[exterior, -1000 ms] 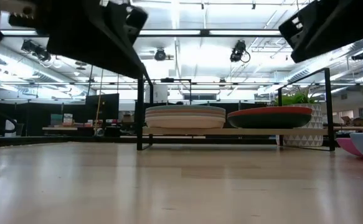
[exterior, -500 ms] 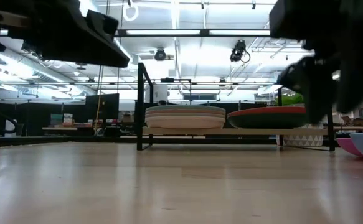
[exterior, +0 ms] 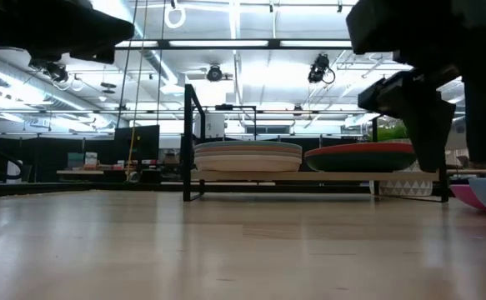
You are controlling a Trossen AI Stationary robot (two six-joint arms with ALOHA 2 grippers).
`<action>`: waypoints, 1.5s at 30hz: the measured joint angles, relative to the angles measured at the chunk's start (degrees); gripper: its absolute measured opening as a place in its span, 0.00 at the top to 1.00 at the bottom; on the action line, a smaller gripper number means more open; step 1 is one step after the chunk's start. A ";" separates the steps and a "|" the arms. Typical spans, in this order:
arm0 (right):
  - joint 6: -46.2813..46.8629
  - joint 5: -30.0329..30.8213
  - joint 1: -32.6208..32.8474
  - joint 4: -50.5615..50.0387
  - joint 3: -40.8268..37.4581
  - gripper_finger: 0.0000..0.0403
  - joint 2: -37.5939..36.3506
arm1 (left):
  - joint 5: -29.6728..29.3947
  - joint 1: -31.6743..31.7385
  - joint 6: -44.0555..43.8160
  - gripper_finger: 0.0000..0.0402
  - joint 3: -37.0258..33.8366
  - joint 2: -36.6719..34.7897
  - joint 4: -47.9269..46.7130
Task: Place and stack plates onto a shelf
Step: Stack the blue plate on top of the orange plate on the shelf
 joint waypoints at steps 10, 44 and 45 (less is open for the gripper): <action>1.45 -4.79 -0.10 -1.97 -0.13 0.64 6.29 | 0.04 0.21 -0.37 0.96 -2.19 0.07 4.38; -24.96 -2.94 -27.41 -41.89 26.63 0.96 1.80 | 0.11 0.23 -2.59 0.96 -2.14 0.13 -2.18; -27.04 -1.45 -29.08 -42.78 27.73 0.96 1.15 | 0.11 0.23 -2.61 0.96 -2.14 0.13 -2.16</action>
